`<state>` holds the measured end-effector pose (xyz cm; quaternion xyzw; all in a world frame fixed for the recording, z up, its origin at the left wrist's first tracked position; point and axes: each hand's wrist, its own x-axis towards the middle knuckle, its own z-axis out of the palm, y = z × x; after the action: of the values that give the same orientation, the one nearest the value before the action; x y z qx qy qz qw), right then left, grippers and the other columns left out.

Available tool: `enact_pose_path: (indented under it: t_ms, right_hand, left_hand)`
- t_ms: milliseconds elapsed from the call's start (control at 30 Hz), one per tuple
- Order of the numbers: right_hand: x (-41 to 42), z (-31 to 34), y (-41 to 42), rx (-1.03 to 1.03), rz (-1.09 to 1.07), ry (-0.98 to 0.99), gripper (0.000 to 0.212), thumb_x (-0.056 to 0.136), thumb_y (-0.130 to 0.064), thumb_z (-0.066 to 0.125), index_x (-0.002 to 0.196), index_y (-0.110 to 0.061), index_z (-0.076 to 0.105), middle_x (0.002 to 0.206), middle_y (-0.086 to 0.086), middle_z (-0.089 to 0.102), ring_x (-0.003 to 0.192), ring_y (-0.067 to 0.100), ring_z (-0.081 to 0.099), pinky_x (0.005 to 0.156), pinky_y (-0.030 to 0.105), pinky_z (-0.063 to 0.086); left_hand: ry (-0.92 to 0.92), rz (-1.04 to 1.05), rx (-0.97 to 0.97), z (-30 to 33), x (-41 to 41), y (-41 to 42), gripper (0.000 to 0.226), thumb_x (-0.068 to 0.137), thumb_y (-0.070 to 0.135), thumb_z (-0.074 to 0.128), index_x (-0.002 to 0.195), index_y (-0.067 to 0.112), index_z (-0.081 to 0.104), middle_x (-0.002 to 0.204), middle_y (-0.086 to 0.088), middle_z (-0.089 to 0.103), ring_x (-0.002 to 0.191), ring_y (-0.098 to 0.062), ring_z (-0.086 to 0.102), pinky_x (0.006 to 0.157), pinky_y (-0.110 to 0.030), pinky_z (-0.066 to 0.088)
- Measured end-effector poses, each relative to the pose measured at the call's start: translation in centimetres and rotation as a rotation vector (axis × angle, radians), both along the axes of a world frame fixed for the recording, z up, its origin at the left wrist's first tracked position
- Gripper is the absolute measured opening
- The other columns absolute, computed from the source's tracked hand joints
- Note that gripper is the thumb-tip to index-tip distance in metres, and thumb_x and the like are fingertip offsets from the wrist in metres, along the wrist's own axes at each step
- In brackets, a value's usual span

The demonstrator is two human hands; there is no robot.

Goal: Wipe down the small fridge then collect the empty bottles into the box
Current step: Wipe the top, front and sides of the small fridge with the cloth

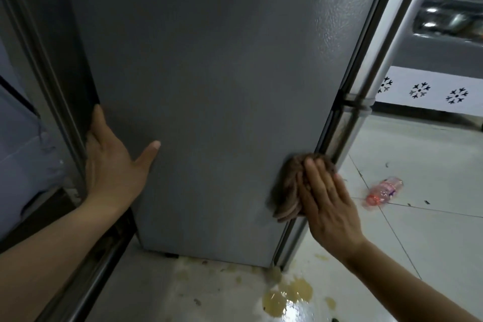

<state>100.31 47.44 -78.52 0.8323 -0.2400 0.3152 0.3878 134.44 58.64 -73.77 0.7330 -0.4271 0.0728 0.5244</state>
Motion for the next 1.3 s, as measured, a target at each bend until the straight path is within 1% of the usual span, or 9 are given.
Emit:
enact_pose_path:
  t_ms: [133, 400, 467, 600, 700, 900, 967, 1200, 1300]
  right_hand:
    - [-0.6, 0.2, 0.3, -0.006, 0.07, 0.096, 0.05, 0.1, -0.007, 0.024, 0.148, -0.001, 0.013, 0.159, 0.016, -0.001, 0.147, 0.028, 0.004, 0.12, 0.041, 0.008]
    - [5.1, 8.1, -1.4, -0.139, 0.241, -0.421, 0.044, 0.092, -0.003, 0.056, 0.134, 0.001, 0.043, 0.139, 0.018, 0.035, 0.133, 0.034, 0.035, 0.108, 0.051, 0.031]
    - [5.1, 4.5, -1.0, -0.048, 0.305, -0.27, 0.05, 0.089, -0.004, 0.061, 0.134, -0.003, 0.041, 0.14, 0.016, 0.035, 0.132, 0.034, 0.034, 0.109, 0.051, 0.031]
    - [4.5, -1.6, 0.4, 0.077, 0.285, 0.342, 0.064, 0.081, -0.007, 0.058, 0.141, -0.014, 0.039, 0.151, 0.006, 0.029, 0.14, 0.023, 0.021, 0.105, 0.042, 0.039]
    - [4.6, -0.6, 0.2, 0.073, 0.316, 0.454, 0.059, 0.085, -0.004, 0.049, 0.142, -0.013, 0.037, 0.153, 0.005, 0.028, 0.141, 0.023, 0.021, 0.104, 0.042, 0.04]
    - [10.7, 6.2, 0.1, 0.126, 0.485, -0.146, 0.05, 0.095, -0.005, 0.054, 0.142, -0.007, 0.036, 0.144, 0.015, 0.032, 0.138, 0.033, 0.031, 0.111, 0.048, 0.032]
    - [12.9, 4.9, 0.6, 0.061, 0.453, -0.193, 0.048, 0.093, -0.003, 0.056, 0.138, -0.005, 0.04, 0.142, 0.015, 0.033, 0.137, 0.034, 0.031, 0.11, 0.045, 0.032]
    - [14.0, -2.6, 2.4, 0.03, 0.386, 0.6, 0.04, 0.094, -0.016, 0.041, 0.13, -0.015, 0.059, 0.145, 0.004, 0.043, 0.134, 0.021, 0.042, 0.107, 0.034, 0.034]
    - [14.8, -0.6, 2.4, 0.022, 0.432, 0.568, 0.034, 0.097, -0.014, 0.045, 0.127, -0.009, 0.06, 0.142, 0.008, 0.047, 0.132, 0.023, 0.044, 0.107, 0.035, 0.037]
  left_hand:
    - [0.05, 0.037, 0.073, -1.3, -0.2, 0.8, 0.092, 0.078, 0.041, 0.068, 0.147, 0.017, 0.012, 0.146, -0.013, 0.029, 0.129, -0.029, 0.036, 0.106, -0.048, 0.033]
    - [0.114, 0.025, 0.061, -3.1, -0.4, 0.5, 0.089, 0.079, 0.034, 0.07, 0.146, 0.017, 0.014, 0.143, -0.013, 0.033, 0.128, -0.029, 0.038, 0.105, -0.046, 0.036]
    - [0.109, 0.023, 0.057, -3.2, -0.4, 0.6, 0.089, 0.08, 0.034, 0.069, 0.147, 0.018, 0.012, 0.144, -0.013, 0.032, 0.129, -0.027, 0.035, 0.106, -0.043, 0.033]
    - [0.111, -0.022, 0.06, -3.5, 0.1, 1.1, 0.086, 0.083, 0.034, 0.066, 0.148, 0.026, 0.009, 0.145, -0.008, 0.031, 0.13, -0.024, 0.036, 0.107, -0.044, 0.033]
    - [0.137, -0.063, 0.071, -3.6, 0.8, 1.6, 0.079, 0.085, 0.034, 0.064, 0.145, 0.034, 0.012, 0.139, -0.007, 0.04, 0.119, -0.025, 0.046, 0.099, -0.049, 0.043]
    - [0.17, -0.027, 0.115, -4.6, 1.7, 1.7, 0.06, 0.085, 0.035, 0.063, 0.134, 0.025, 0.031, 0.121, -0.01, 0.051, 0.102, -0.026, 0.055, 0.082, -0.049, 0.052]
    - [0.168, -0.032, 0.11, -4.6, 2.0, 1.6, 0.057, 0.083, 0.036, 0.065, 0.129, 0.022, 0.035, 0.118, -0.01, 0.052, 0.099, -0.026, 0.055, 0.08, -0.048, 0.052]
    - [0.178, -0.17, 0.1, -4.7, 3.5, 2.4, 0.05, 0.083, 0.021, 0.066, 0.126, 0.023, 0.04, 0.115, -0.004, 0.053, 0.096, -0.021, 0.057, 0.083, -0.047, 0.052]
    - [0.225, -0.281, 0.136, -5.5, 4.1, 3.4, 0.064, 0.083, 0.01, 0.064, 0.135, 0.033, 0.034, 0.117, 0.0, 0.051, 0.1, -0.017, 0.055, 0.089, -0.045, 0.051]
